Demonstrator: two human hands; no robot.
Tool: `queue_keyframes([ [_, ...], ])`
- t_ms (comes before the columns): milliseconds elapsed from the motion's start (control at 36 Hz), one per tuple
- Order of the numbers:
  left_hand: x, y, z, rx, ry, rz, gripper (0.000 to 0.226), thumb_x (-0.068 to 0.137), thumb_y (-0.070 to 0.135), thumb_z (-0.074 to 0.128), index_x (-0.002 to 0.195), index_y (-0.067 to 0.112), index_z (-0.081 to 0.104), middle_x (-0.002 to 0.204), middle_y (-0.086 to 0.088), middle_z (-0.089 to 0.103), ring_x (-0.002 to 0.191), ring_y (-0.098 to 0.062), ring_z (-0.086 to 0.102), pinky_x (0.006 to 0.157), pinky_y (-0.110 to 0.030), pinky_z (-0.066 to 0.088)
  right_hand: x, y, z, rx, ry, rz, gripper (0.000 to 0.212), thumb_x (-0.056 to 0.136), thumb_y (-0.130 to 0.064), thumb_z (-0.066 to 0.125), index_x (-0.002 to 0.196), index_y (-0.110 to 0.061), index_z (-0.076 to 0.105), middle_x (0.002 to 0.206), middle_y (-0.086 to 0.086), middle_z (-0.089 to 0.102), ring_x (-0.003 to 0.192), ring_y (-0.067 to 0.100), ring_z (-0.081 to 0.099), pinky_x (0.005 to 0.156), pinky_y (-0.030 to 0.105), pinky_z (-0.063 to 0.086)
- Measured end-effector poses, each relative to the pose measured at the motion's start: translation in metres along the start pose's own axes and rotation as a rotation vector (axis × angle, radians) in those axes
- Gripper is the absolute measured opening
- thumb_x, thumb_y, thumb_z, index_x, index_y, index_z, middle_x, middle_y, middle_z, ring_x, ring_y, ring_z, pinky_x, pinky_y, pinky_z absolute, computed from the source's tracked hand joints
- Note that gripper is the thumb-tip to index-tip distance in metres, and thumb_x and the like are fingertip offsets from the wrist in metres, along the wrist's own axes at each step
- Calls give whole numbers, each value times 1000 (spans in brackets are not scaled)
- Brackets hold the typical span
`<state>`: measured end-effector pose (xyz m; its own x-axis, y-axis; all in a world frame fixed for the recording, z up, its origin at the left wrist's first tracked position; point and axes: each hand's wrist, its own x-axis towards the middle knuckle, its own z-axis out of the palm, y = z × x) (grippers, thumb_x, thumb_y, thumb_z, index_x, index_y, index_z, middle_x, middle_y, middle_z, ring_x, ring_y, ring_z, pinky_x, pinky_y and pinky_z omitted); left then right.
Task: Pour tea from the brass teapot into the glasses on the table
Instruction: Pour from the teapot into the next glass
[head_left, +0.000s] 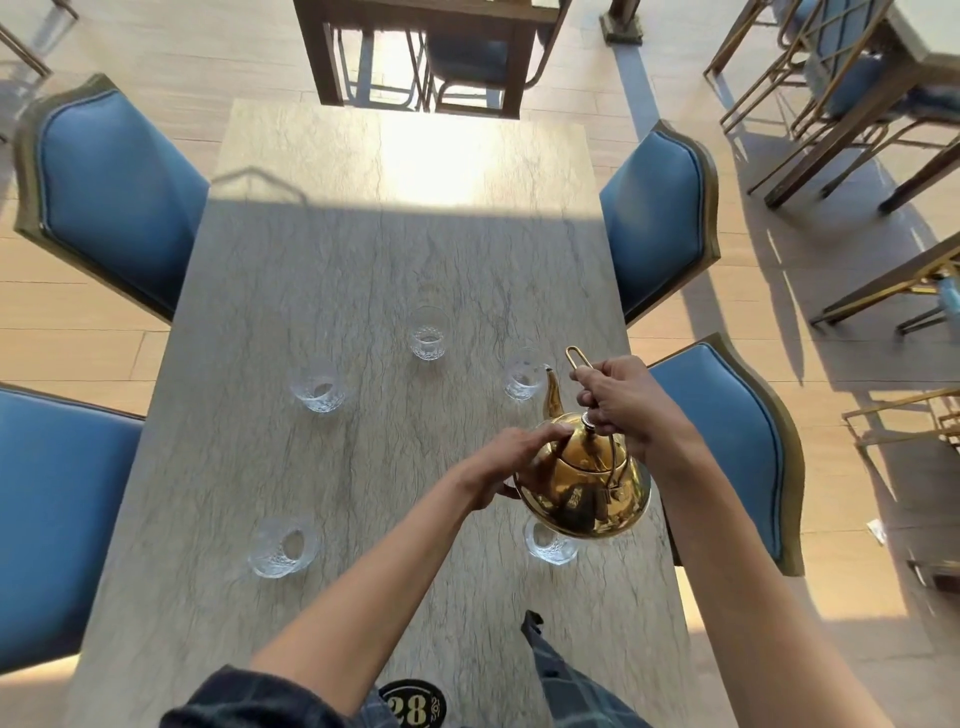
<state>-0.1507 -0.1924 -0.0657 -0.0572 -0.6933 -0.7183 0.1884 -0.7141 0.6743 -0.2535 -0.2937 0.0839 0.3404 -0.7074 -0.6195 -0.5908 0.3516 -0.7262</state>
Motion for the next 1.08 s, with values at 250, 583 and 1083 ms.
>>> queue_keyframes([
  [250, -2, 3, 1, -1, -1, 10, 90, 73, 86, 72, 135, 21, 75, 129, -12, 79, 116, -32, 76, 107, -56, 52, 1, 2, -1, -21, 9, -13, 25, 103, -19, 52, 113, 0, 63, 74, 9, 52, 49, 11, 42, 39, 19, 34],
  [583, -3, 5, 0, -7, -13, 17, 89, 75, 87, 71, 138, 23, 74, 135, -12, 76, 121, -32, 72, 94, -50, 51, 5, 4, -2, -14, 12, -7, 25, 102, -19, 52, 112, 1, 63, 72, 7, 52, 48, 10, 42, 41, 20, 34],
  [1083, -2, 18, -17, 24, 16, 119, 43, 96, 53, 77, 111, 15, 65, 99, -5, 77, 83, -17, 76, 80, -32, 59, 0, 16, 6, 66, 79, -92, 20, 102, -24, 51, 109, -10, 63, 77, 6, 53, 56, 10, 44, 43, 19, 35],
])
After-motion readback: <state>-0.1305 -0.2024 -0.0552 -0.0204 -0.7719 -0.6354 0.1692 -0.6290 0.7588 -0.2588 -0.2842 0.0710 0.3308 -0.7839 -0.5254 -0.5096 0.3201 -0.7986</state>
